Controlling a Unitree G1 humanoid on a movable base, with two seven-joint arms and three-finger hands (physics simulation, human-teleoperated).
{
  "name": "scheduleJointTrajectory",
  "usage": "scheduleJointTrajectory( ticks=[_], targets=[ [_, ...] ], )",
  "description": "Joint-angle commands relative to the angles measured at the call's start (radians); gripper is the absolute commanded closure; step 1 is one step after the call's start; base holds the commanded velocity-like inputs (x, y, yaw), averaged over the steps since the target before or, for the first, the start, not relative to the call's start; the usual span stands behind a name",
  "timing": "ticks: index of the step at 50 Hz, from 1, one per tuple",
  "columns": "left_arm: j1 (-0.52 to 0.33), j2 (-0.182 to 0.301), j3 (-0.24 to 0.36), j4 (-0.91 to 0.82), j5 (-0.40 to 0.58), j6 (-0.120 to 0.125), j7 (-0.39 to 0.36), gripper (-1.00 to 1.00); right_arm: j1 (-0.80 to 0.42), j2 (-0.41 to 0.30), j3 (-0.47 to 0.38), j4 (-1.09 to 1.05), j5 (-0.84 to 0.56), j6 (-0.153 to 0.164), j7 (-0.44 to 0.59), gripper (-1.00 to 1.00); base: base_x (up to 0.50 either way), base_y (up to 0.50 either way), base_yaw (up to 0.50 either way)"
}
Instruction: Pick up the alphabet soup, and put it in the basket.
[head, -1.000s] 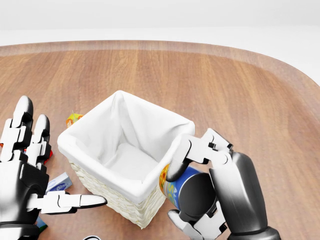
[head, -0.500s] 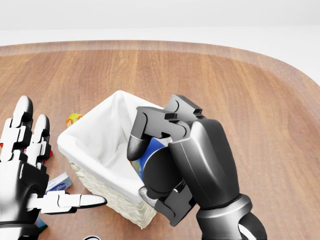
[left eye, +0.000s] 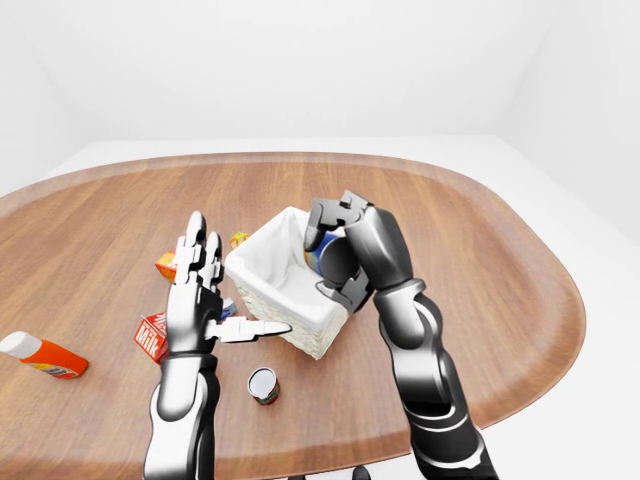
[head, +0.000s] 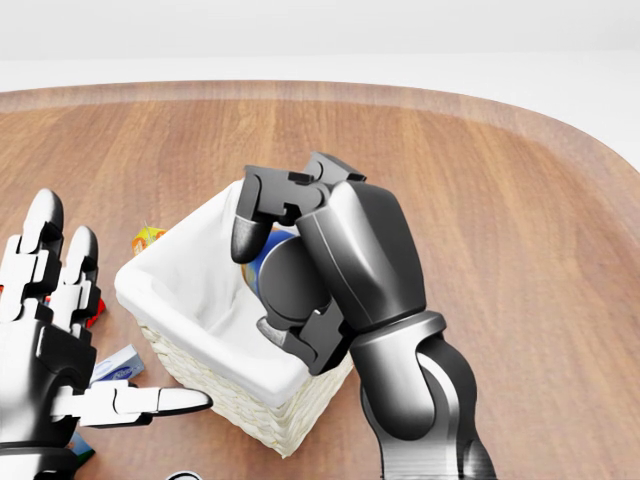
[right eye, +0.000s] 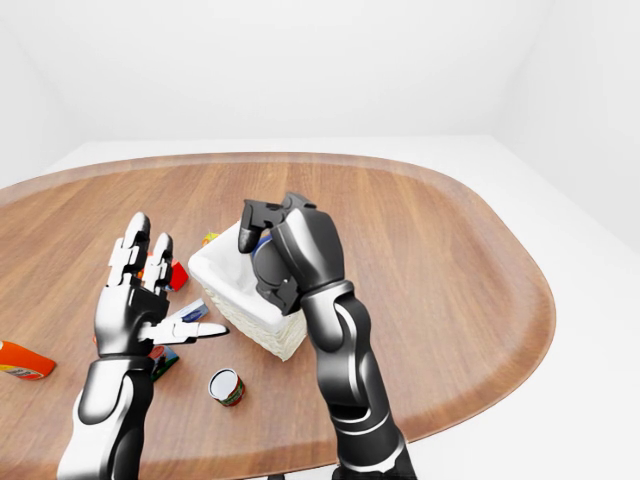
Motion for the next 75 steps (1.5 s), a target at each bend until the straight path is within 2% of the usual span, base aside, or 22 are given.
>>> scheduleJointTrajectory(
  ticks=[1,2,13,26,47,61,75],
  targets=[
    [-0.004,0.001,0.005,-0.001,-0.007,0.0,-0.002,-1.0,-0.119,0.011,-0.048,0.126,0.025,0.0,-0.04,1.0,0.0,0.0,0.0],
    [-0.005,0.002,0.007,-0.001,-0.008,0.0,-0.002,-1.0,-0.158,0.006,-0.069,0.189,0.041,0.0,-0.06,1.0,0.0,0.0,0.0],
    [-0.005,0.002,0.007,0.01,-0.008,0.0,-0.005,-1.0,-0.259,-0.005,-0.104,0.373,0.102,0.0,-0.121,1.0,0.0,0.0,0.0],
    [-0.005,0.003,0.008,0.015,-0.009,0.0,-0.006,-1.0,-0.336,-0.008,-0.112,0.516,0.13,0.0,-0.124,1.0,0.0,0.0,0.0],
    [-0.007,0.003,0.006,0.027,-0.008,0.0,-0.006,-1.0,-0.349,0.018,-0.087,0.635,0.072,0.0,-0.07,1.0,0.0,0.0,0.0],
    [-0.005,0.001,0.002,0.022,-0.007,0.0,-0.003,-1.0,-0.395,0.034,-0.091,0.738,0.068,0.0,-0.081,1.0,0.0,0.0,0.0],
    [-0.009,0.003,0.006,0.022,-0.01,0.0,-0.004,-1.0,-0.461,0.02,-0.107,0.904,0.078,0.0,-0.115,1.0,0.0,0.0,0.0]
  ],
)
